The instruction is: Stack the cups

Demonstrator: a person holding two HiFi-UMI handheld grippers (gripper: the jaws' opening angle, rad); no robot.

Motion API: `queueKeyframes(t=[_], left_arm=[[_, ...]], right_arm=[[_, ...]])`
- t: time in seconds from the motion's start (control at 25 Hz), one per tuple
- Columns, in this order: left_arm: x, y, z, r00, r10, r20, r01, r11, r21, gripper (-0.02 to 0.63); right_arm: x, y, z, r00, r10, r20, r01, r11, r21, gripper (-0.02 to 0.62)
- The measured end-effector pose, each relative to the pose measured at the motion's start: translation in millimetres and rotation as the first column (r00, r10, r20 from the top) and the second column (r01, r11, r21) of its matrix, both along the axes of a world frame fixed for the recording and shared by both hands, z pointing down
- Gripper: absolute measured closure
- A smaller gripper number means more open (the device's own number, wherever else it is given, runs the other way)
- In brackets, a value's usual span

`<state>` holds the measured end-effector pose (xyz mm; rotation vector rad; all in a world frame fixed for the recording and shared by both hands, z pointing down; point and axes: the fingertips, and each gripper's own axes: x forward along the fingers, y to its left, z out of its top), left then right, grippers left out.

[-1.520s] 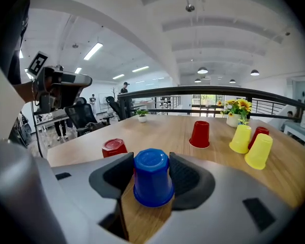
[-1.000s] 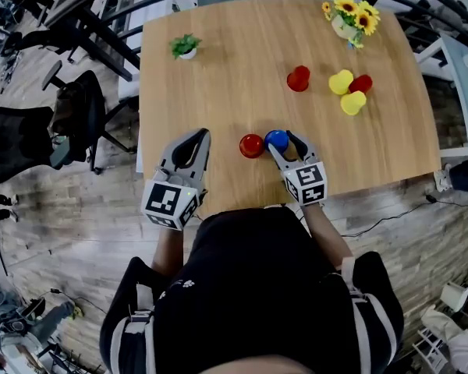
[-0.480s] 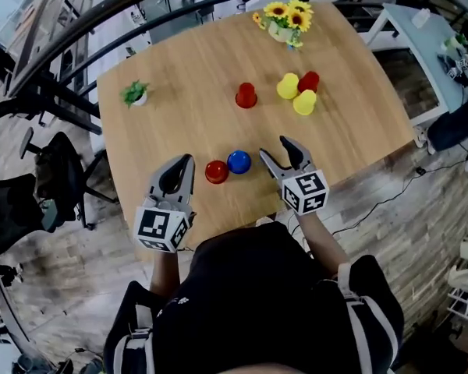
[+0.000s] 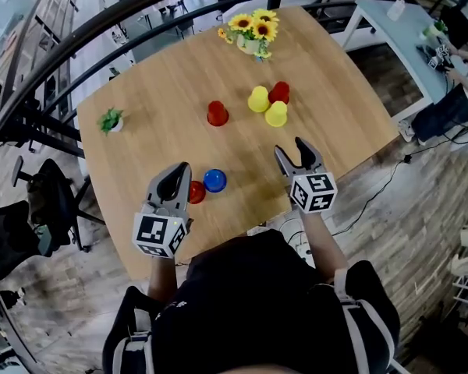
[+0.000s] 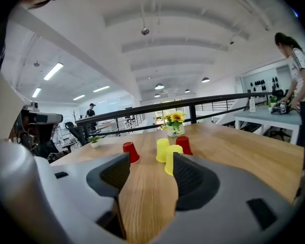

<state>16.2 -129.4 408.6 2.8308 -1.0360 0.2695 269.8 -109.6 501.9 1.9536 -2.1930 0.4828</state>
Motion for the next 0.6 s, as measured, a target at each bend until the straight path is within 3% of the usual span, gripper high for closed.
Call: queueKeyframes(t=[0.24, 0.6], left_arm=[[22, -3, -5, 0.999, -0.038, 0.012, 0.037, 0.999, 0.017, 0.592], [15, -5, -11, 0.986, -0.166, 0.033, 0.166, 0.986, 0.024, 0.592]], right_arm=[[33, -13, 5, 1.0, -0.011, -0.011, 0.011, 1.0, -0.006, 0.328], [43, -55, 16, 0.992, -0.113, -0.062, 0.111, 0.993, -0.039, 0.314]])
